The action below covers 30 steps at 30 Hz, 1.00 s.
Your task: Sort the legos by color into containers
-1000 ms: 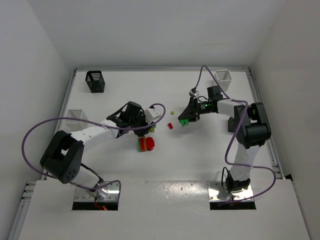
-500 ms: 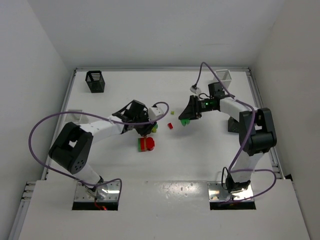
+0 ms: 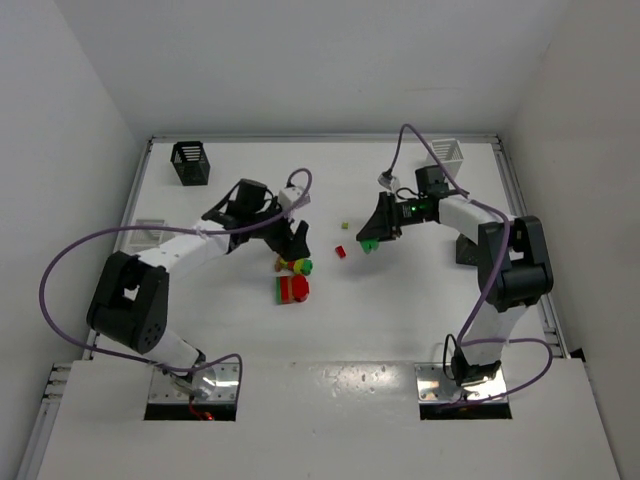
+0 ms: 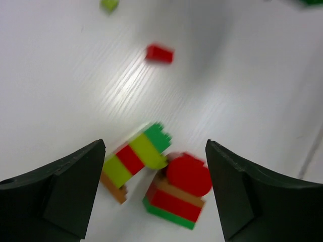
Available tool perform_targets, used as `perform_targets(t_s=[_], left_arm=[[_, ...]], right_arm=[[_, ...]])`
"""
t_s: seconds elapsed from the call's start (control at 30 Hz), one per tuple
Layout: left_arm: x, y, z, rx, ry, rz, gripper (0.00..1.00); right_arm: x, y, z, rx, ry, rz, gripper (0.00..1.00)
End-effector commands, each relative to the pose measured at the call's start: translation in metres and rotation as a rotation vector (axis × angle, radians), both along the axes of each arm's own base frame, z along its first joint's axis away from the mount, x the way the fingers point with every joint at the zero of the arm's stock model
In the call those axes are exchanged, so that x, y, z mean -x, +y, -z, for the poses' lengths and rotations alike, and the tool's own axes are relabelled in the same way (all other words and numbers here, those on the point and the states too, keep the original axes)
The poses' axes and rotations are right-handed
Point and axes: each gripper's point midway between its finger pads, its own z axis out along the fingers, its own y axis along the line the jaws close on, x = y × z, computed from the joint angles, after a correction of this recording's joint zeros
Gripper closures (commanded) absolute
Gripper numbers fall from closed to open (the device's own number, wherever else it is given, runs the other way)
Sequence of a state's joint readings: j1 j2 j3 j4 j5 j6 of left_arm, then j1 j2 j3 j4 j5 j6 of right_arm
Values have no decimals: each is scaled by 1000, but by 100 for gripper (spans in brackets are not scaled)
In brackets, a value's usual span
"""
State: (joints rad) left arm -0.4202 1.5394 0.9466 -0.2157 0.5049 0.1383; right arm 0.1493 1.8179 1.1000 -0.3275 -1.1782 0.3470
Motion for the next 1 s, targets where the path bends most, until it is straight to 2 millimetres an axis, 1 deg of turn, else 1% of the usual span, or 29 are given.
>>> perform_targets(t_s=[0.0, 0.03, 0.07, 0.1, 0.13, 0.17, 0.2, 0.23, 0.27, 0.3, 0.33, 0.37, 0.4, 0.43, 0.47, 0.5, 0.53, 0.57, 0.6, 0.63, 0.67, 0.7, 0.73, 0.77, 0.8, 0.83, 0.9, 0.93, 0.97], left_arm=[[21, -44, -84, 359, 71, 176, 14], [28, -50, -91, 424, 169, 162, 14], [31, -59, -108, 501, 175, 215, 15], [35, -62, -113, 543, 208, 218, 15], [43, -67, -111, 585, 328, 185, 15], [45, -71, -115, 607, 339, 185, 15], [42, -73, -121, 637, 312, 191, 15], [47, -75, -122, 656, 358, 161, 15], [44, -76, -132, 683, 325, 152, 15], [43, -77, -136, 696, 333, 148, 15], [43, -77, -134, 704, 351, 124, 15], [45, -77, -141, 726, 388, 107, 15], [45, -77, -144, 741, 394, 105, 18], [45, -78, -147, 752, 410, 98, 19], [45, -78, -142, 758, 441, 85, 20], [47, -78, -145, 777, 491, 64, 22], [43, -80, -145, 800, 493, 56, 25], [43, -81, -144, 813, 519, 46, 25], [43, -82, -145, 828, 557, 32, 27], [41, -83, -146, 837, 557, 34, 28], [38, -84, -144, 837, 571, 28, 28], [35, -86, -148, 846, 585, 24, 28], [34, -86, -148, 852, 593, 22, 28], [31, -88, -145, 851, 610, 13, 28], [31, -88, -145, 852, 619, 9, 28], [28, -89, -143, 850, 624, 6, 28], [27, -90, -139, 848, 644, -4, 28], [27, -90, -136, 847, 669, -16, 28], [26, -91, -141, 863, 649, -1, 28]], right_arm=[[13, 11, -33, -126, -23, -88, 100], [12, 15, -38, -147, -40, -102, 100], [10, 16, -41, -159, -43, -103, 100], [12, 20, -43, -162, 8, -96, 100], [8, 25, -47, -170, -61, -93, 100], [3, 26, -57, -163, -101, -53, 100], [1, 30, -64, -172, -115, -28, 100], [-7, 32, -71, -190, -108, 49, 100], [-9, 33, -78, -205, -107, 74, 100], [-12, 34, -82, -218, -93, 97, 100], [-13, 34, -83, -228, -71, 120, 100], [-20, 35, -90, -252, -56, 171, 100], [-20, 34, -87, -258, -29, 199, 100], [-21, 34, -91, -273, -23, 219, 100], [-25, 34, -99, -307, -10, 254, 100], [-23, 33, -98, -322, 10, 271, 100], [-26, 33, -97, -338, 30, 301, 100], [-28, 33, -103, -379, 52, 313, 100], [-28, 32, -103, -394, 71, 325, 100], [-30, 32, -108, -410, 71, 335, 100], [-30, 32, -103, -412, 92, 338, 100], [-32, 32, -105, -427, 98, 345, 100], [-33, 31, -107, -444, 101, 364, 100], [-34, 29, -111, -485, 117, 388, 100], [-35, 28, -109, -498, 130, 399, 100], [-34, 28, -114, -511, 125, 394, 100], [-35, 27, -115, -524, 115, 398, 100], [-33, 30, -116, -525, 126, 389, 100], [-32, 30, -117, -529, 118, 387, 100]])
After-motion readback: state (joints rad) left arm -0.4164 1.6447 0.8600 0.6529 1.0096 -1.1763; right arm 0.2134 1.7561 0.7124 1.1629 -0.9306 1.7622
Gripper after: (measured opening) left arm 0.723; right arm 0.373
